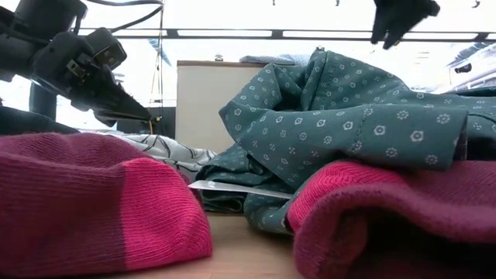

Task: Sort clothes
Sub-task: Put the blue shirt into the laundry organizer

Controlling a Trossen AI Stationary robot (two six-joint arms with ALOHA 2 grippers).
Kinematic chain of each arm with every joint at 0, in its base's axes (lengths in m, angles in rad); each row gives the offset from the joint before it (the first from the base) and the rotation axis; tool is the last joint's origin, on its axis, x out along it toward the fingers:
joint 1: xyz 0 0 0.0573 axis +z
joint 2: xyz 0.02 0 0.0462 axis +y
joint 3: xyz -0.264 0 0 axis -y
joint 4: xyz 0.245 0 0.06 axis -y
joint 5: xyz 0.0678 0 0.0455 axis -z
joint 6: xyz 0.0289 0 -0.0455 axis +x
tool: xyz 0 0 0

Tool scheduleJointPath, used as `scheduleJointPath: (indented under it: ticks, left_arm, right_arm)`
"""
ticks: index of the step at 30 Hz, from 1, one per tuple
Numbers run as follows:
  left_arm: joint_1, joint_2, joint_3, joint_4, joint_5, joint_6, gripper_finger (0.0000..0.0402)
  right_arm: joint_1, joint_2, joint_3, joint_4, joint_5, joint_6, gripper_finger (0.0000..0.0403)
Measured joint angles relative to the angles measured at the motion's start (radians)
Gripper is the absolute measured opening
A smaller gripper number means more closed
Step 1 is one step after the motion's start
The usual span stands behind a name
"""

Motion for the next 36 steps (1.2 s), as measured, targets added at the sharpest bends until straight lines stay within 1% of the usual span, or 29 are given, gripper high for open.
scheduleJointPath:
  ticks: [5,10,16,19,22,24,26,28,30,31,33,36]
  left_arm:
    - [0.0,0.0,0.0,0.006,0.0,-0.001,0.0083]
    - [0.0,0.0,0.0,0.012,0.0,-0.002,0.0083]
    - [0.0,0.0,0.0,0.012,0.0,-0.006,0.0083]
    - [0.0,0.0,0.0,0.012,0.0,-0.006,0.0083]
    - [0.0,0.0,0.0,0.011,0.0,-0.006,0.0083]
    - [0.0,0.0,0.0,0.011,0.0,-0.006,0.0083]
    - [0.0,0.0,0.0,0.012,0.0,-0.006,0.0083]
    - [0.0,0.0,0.0,0.011,0.0,-0.006,0.0083]
    - [0.0,0.0,0.0,0.011,0.0,-0.006,0.0083]
    - [0.0,0.0,0.0,0.011,0.0,-0.006,0.0083]
    - [0.0,0.0,0.0,0.011,0.0,-0.006,0.0083]
    - [0.0,0.0,0.0,0.011,0.0,-0.006,0.0083]
  right_arm:
    - [0.084,-0.09,-0.282,0.21,0.002,-0.011,0.0219]
    - [0.105,-0.102,-0.516,0.417,-0.005,-0.035,0.0219]
    - [0.092,-0.086,-0.723,0.765,-0.006,-0.146,0.0215]
    - [0.072,-0.085,-0.817,0.956,-0.008,-0.204,0.0209]
    - [0.04,-0.085,-0.893,1.109,-0.006,-0.265,0.0204]
    - [0.017,-0.085,-0.924,1.164,-0.006,-0.283,0.0196]
    - [-0.004,-0.085,-0.929,1.185,-0.006,-0.286,0.017]
    - [-0.017,-0.086,-0.922,1.185,-0.006,-0.292,0.0116]
    - [-0.022,-0.09,-0.908,1.18,-0.008,-0.315,0.0045]
    - [-0.023,-0.094,-0.896,1.18,-0.011,-0.333,0.0023]
    - [-0.023,-0.095,-0.862,1.167,-0.01,-0.339,0.0015]
    - [-0.023,-0.094,-0.769,1.077,-0.007,-0.345,0.0006]
